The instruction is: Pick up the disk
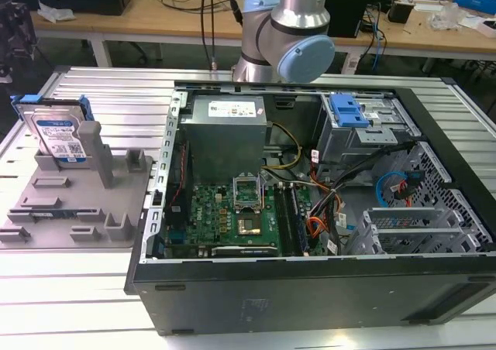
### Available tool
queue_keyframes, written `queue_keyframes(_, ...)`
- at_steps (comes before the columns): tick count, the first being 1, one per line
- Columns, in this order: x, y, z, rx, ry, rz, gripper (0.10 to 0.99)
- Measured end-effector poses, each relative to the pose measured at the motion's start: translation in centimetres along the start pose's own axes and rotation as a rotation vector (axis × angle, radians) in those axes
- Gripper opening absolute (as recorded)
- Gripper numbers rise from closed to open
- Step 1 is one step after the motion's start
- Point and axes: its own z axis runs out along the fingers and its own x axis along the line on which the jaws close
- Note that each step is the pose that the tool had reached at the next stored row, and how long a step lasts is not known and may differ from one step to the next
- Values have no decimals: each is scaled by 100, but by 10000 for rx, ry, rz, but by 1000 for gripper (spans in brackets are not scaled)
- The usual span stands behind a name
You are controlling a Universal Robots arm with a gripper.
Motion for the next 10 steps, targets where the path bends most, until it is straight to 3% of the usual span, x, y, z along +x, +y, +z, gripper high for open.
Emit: queue_keyframes(10,-4,0,158,2,-1,-8,557)
